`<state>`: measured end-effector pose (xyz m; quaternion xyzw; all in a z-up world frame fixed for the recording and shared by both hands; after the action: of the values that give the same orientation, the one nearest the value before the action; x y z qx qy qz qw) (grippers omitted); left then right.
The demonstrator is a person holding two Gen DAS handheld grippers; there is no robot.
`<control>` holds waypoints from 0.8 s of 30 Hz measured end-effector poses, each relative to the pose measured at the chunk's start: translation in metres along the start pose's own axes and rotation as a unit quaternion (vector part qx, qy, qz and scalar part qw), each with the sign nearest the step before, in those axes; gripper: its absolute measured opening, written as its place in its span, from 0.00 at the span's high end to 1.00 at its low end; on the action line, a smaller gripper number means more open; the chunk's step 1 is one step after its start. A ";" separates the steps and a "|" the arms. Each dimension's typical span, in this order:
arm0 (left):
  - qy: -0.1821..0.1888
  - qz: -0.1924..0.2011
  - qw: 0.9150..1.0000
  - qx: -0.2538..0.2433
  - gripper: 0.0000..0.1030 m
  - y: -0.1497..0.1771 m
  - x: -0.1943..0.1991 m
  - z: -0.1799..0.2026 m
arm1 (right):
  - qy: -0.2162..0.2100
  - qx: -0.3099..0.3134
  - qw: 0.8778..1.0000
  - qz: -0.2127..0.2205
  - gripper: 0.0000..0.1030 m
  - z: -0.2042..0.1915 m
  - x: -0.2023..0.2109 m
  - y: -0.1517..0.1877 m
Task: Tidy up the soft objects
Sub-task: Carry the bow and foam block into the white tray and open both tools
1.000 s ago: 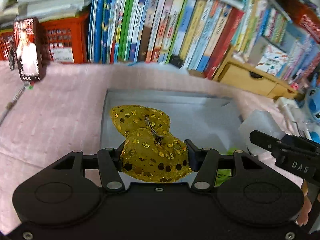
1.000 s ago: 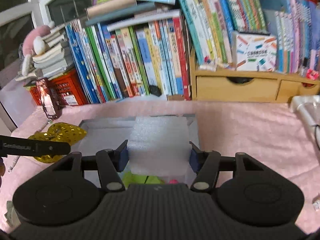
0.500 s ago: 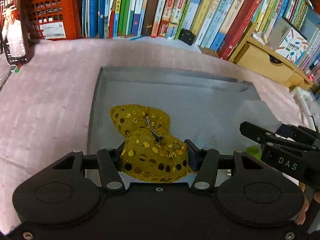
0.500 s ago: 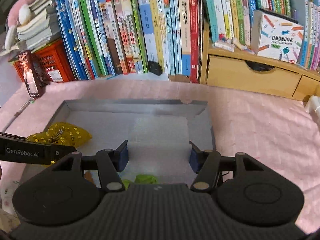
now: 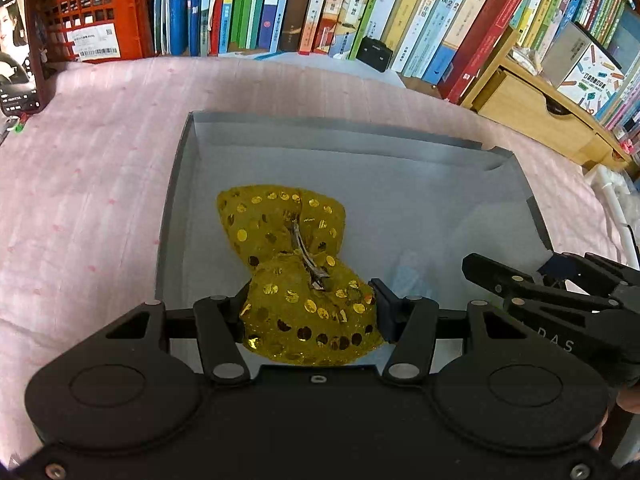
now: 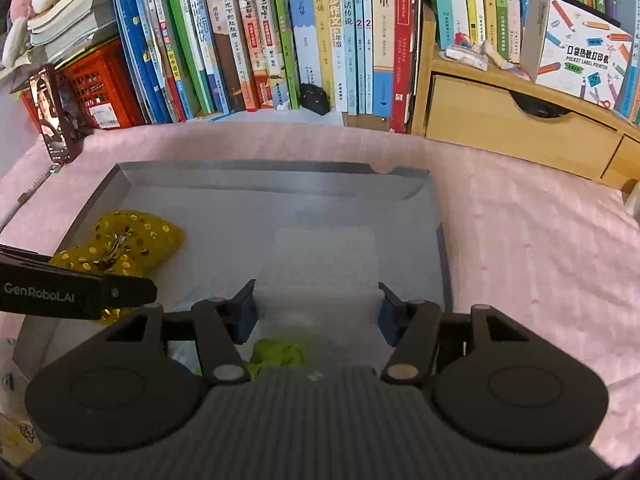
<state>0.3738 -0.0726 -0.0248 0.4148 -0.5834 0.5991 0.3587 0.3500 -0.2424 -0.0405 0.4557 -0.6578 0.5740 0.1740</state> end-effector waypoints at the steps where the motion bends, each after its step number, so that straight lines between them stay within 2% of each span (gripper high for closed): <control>1: 0.001 -0.002 1.000 0.000 0.46 0.000 0.000 0.000 | -0.001 0.000 1.000 0.000 0.33 0.000 -0.001 0.000; 5: 0.007 -0.005 1.000 0.004 0.42 -0.002 0.003 0.000 | -0.002 -0.003 1.000 0.001 0.29 0.001 0.001 0.000; 13: 0.022 -0.002 1.000 0.000 0.27 0.001 0.025 0.000 | -0.004 0.002 1.000 0.017 0.19 -0.007 0.021 -0.003; 17: 0.027 0.016 0.999 -0.012 0.24 0.004 0.045 -0.001 | -0.001 0.014 0.999 0.032 0.17 -0.013 0.040 -0.003; 24: 0.033 0.076 0.996 -0.030 0.20 0.016 0.092 -0.011 | -0.012 0.026 0.996 0.080 0.15 -0.027 0.088 -0.001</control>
<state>0.3213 -0.0678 0.0532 0.3385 -0.6186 0.6202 0.3436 0.2966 -0.2524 0.0333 0.4124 -0.6792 0.5975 0.1080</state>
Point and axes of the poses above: each gripper's, at about its wrist camera, not at the fingertips, and x roughly against the way its jaws point, z to its right, y to its underside, the point moved 7 cm from there along -x, roughly the way its jaws point, and after that the axes turned 14 degrees about -y, right-handed, at the moved point
